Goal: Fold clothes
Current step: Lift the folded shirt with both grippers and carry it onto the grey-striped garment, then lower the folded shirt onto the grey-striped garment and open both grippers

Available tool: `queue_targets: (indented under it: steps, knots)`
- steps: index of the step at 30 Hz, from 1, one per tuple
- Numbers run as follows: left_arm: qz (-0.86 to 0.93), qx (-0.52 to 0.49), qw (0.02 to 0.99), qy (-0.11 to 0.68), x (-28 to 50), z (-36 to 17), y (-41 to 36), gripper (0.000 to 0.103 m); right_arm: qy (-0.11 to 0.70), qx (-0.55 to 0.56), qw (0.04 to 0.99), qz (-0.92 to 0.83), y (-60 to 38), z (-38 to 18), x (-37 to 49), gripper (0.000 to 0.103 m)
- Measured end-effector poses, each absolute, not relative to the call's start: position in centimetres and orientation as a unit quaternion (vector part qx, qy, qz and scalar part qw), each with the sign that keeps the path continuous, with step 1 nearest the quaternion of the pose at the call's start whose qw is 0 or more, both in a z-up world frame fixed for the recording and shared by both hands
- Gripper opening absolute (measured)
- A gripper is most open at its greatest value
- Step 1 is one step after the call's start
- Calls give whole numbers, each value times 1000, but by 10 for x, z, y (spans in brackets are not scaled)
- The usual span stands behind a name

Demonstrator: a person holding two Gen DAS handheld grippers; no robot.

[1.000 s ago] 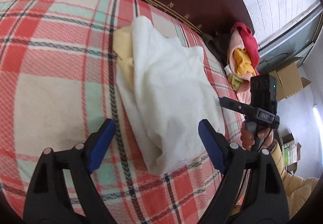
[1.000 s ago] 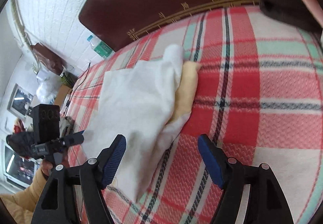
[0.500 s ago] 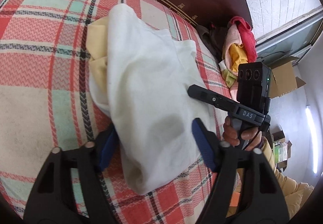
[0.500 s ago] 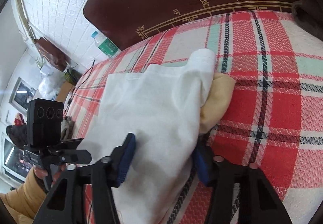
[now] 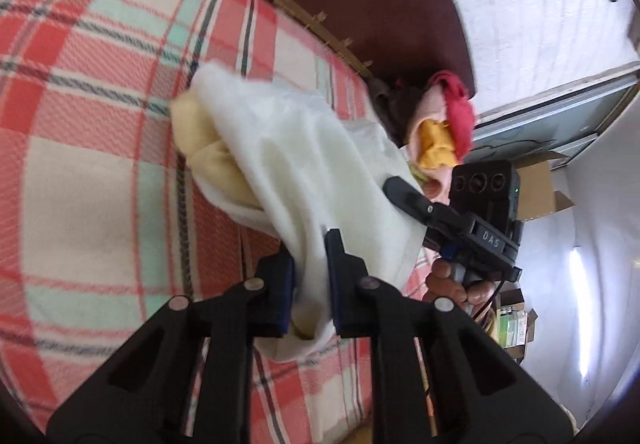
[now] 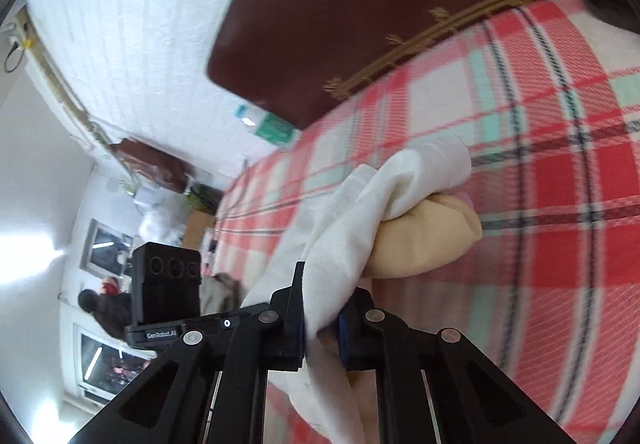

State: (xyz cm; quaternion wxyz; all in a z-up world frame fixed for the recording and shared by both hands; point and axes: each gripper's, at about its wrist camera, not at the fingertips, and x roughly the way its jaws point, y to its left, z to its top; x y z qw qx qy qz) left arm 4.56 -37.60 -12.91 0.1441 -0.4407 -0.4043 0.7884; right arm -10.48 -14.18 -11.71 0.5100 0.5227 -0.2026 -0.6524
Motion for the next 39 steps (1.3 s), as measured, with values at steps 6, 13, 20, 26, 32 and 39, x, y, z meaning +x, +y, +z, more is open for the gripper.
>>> queue_targets:
  steps: [6,13,20,26,32,39]
  knots:
    - [828,-392,103,-388,123,-69,-445,17,-211,499,577,-611,-218,-70,-43,11]
    - [860,-352,-32,-368,235,-21,-560,17,-233,507,640,-528,-371,-53,37,11]
    - [858,-323,-162,-366,334,-12,-658,17,-230,561,640,-472,-484,-84,123,11]
    - [816,-353,-258,-377,399,-89,-698,17,-99,605,601,-513,-514,-148,175,18]
    - [851,-325,-249,-329,425,-101,-664,17,-9,548,601,-581,-494,-146,179,36]
    - [896,-322,-189,-241,409,-88,-602,61,113,389,649,-644,-464,-89,220,37]
